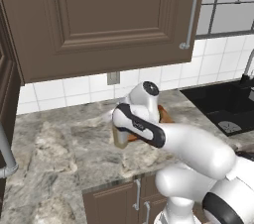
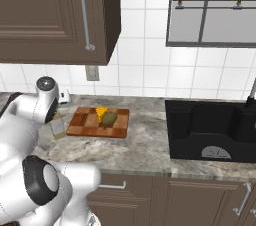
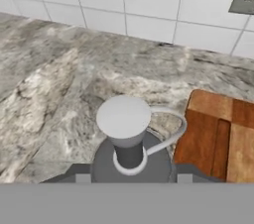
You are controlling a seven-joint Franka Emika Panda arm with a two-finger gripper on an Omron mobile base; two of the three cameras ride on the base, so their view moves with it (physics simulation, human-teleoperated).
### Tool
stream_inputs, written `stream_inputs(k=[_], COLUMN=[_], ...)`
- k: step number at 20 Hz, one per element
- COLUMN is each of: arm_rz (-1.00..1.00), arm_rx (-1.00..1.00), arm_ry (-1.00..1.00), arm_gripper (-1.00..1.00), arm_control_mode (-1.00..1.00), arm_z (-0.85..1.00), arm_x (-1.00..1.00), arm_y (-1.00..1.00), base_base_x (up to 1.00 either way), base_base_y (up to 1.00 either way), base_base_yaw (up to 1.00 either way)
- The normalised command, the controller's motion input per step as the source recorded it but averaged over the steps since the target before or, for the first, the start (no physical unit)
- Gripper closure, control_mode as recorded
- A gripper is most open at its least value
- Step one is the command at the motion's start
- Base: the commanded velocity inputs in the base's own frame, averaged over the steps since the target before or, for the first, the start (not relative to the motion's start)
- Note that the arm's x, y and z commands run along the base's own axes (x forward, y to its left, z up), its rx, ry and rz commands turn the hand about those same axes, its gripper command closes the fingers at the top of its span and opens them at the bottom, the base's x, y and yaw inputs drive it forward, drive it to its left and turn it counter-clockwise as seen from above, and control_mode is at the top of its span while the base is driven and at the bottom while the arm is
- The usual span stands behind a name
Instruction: Retrieve the reheated potato from the microwave, then place the potato, cheese, and condiment on the cutting board.
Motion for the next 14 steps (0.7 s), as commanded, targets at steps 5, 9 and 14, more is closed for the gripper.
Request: stream_inputs(k=[5,9,14], arm_rz=[-0.03,-0.04,-0.01], arm_rx=[0.0,0.0,0.0], arm_ry=[-0.23,-0.09,0.0], arm_gripper=[1.0,1.0,1.0], arm_control_mode=[-1.0,-1.0,-1.0], arm_z=[0.29,0.26,0.17], arm_x=[-0.11,0.08,0.33], arm_y=[-0.23,-0.28,-0.34], base_base_x=[0.0,0.0,0.0], base_base_y=[0.0,0.0,0.0], base_base_yaw=[0.0,0.0,0.0])
